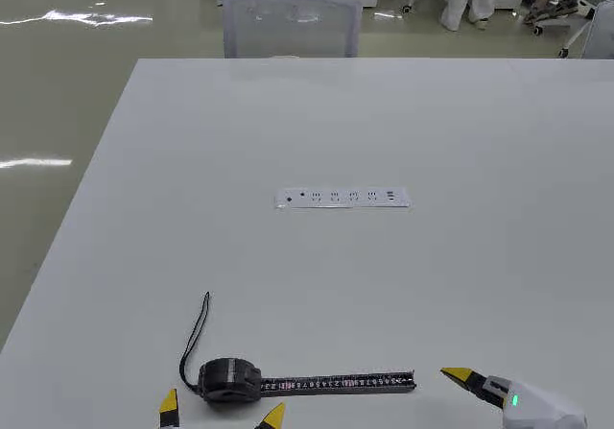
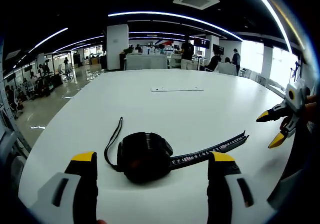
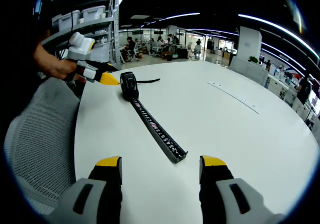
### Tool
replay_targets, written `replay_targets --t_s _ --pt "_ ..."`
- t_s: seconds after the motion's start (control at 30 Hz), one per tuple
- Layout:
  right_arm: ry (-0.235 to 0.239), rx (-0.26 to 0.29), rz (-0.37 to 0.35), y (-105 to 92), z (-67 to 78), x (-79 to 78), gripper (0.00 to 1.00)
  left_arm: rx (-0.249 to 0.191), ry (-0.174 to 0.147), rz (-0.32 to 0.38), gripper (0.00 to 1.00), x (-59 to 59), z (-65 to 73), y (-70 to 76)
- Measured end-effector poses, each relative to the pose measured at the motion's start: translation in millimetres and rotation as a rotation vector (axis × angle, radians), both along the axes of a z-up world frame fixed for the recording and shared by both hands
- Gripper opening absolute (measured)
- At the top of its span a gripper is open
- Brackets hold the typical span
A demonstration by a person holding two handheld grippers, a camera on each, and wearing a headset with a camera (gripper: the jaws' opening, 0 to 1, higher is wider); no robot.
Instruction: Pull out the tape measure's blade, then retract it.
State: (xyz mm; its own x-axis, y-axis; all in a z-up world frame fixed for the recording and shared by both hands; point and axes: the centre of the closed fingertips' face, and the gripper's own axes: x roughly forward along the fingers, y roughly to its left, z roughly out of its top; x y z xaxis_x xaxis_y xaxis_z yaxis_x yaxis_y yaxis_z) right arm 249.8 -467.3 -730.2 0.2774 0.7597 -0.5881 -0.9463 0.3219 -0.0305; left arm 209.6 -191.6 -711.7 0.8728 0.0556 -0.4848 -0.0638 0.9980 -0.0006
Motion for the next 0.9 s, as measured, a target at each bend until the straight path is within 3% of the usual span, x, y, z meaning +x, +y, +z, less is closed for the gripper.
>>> replay_targets --t_s 0.5,0.9 --pt "0.013 -0.038 0.157 8.7 -16.1 17.8 0.54 -0.007 0.025 0.027 0.86 10.5 -14.8 3.3" --pt "0.04 -0.068 0.231 10.3 -32.3 28.8 0.42 0.002 0.035 0.038 0.83 20.5 -22.4 3.8"
